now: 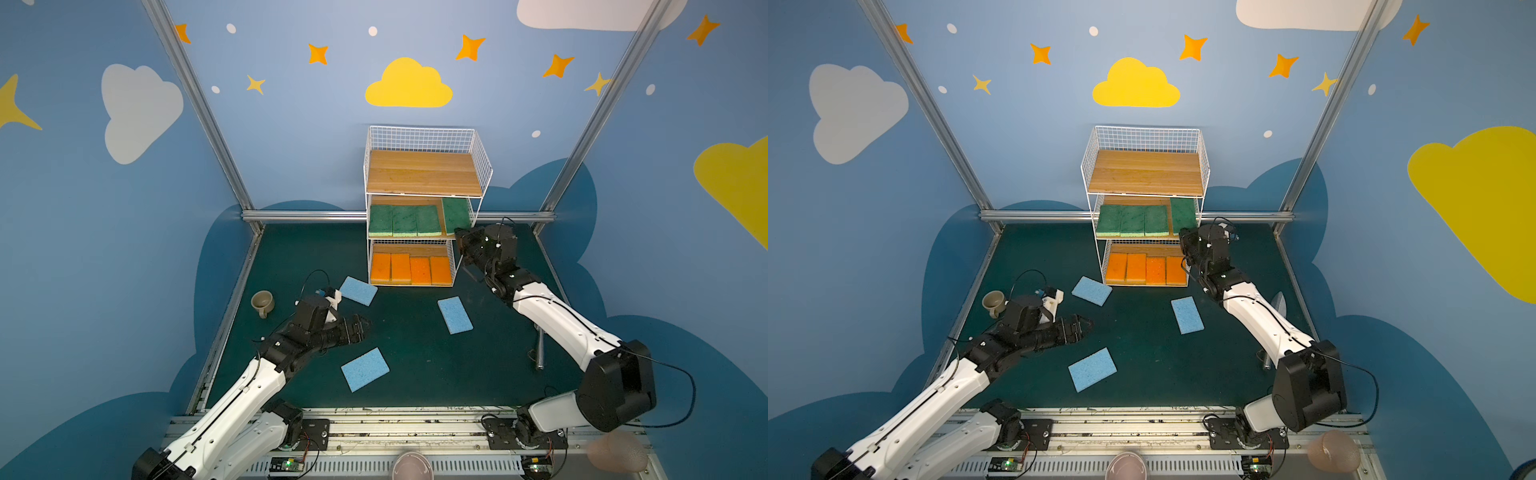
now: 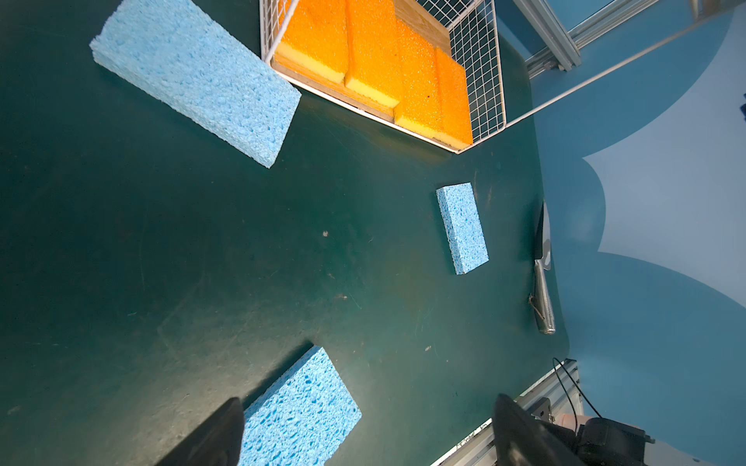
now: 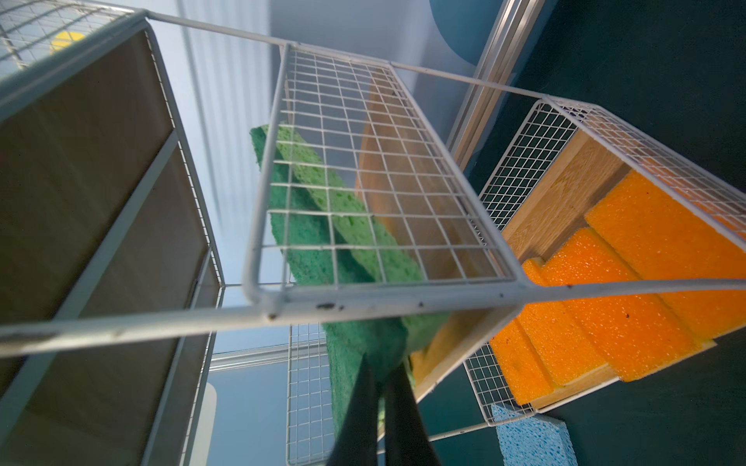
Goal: Arrange cleaning sponges on a shelf
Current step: Place the cleaning sponge at the shelf.
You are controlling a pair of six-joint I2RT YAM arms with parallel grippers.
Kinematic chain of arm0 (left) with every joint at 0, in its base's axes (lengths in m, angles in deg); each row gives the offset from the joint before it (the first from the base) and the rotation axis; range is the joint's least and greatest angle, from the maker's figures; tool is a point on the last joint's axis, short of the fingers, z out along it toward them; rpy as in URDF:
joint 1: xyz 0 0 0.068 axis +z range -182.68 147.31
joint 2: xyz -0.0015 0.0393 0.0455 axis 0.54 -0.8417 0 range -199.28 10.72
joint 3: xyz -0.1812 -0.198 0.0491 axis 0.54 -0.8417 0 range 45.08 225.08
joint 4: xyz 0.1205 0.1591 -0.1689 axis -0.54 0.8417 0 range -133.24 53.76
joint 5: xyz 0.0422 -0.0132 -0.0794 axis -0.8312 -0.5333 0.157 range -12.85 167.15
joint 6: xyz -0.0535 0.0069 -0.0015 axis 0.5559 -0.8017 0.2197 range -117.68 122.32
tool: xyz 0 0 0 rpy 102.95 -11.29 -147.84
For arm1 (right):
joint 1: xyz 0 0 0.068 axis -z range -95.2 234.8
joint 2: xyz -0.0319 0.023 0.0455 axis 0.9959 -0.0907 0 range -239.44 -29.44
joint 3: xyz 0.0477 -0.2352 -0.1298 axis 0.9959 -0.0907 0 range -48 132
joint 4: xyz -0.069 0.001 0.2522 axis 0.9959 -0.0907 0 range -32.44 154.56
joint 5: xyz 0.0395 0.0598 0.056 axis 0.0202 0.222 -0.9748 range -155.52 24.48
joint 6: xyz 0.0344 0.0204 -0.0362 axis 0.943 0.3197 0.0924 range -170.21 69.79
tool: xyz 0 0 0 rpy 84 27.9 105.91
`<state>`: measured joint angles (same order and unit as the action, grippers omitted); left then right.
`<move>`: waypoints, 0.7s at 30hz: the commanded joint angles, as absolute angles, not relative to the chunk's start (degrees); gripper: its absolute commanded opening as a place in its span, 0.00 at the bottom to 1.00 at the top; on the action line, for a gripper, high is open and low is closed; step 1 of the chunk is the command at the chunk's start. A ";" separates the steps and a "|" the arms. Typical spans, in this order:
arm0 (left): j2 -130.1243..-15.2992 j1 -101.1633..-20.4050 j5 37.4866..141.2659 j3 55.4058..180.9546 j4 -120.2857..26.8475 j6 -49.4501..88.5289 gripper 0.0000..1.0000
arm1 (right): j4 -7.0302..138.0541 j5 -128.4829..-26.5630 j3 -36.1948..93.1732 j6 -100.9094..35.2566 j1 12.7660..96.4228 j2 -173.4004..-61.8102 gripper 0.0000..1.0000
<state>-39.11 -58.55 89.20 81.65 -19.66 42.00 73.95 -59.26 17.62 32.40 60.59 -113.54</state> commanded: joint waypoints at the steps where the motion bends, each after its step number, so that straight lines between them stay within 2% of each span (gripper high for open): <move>1: -38.79 -58.32 89.42 81.64 -18.90 42.49 0.95 | 75.92 -60.41 19.58 33.02 61.09 -114.59 0.01; 7: -38.34 -58.34 89.11 81.81 -18.30 42.78 0.95 | 76.83 -61.54 19.32 32.83 61.40 -115.07 0.26; 16: -38.49 -58.31 88.92 81.17 -17.36 42.84 0.95 | 76.53 -62.55 18.53 31.16 61.51 -113.03 0.48; 21: -37.34 -58.34 86.11 78.69 -15.01 44.62 0.95 | 73.04 -66.32 20.36 24.85 60.89 -110.21 0.60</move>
<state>-38.56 -58.55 88.22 80.43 -18.07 43.40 75.33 -63.57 17.71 29.58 61.18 -112.90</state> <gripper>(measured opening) 0.950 0.596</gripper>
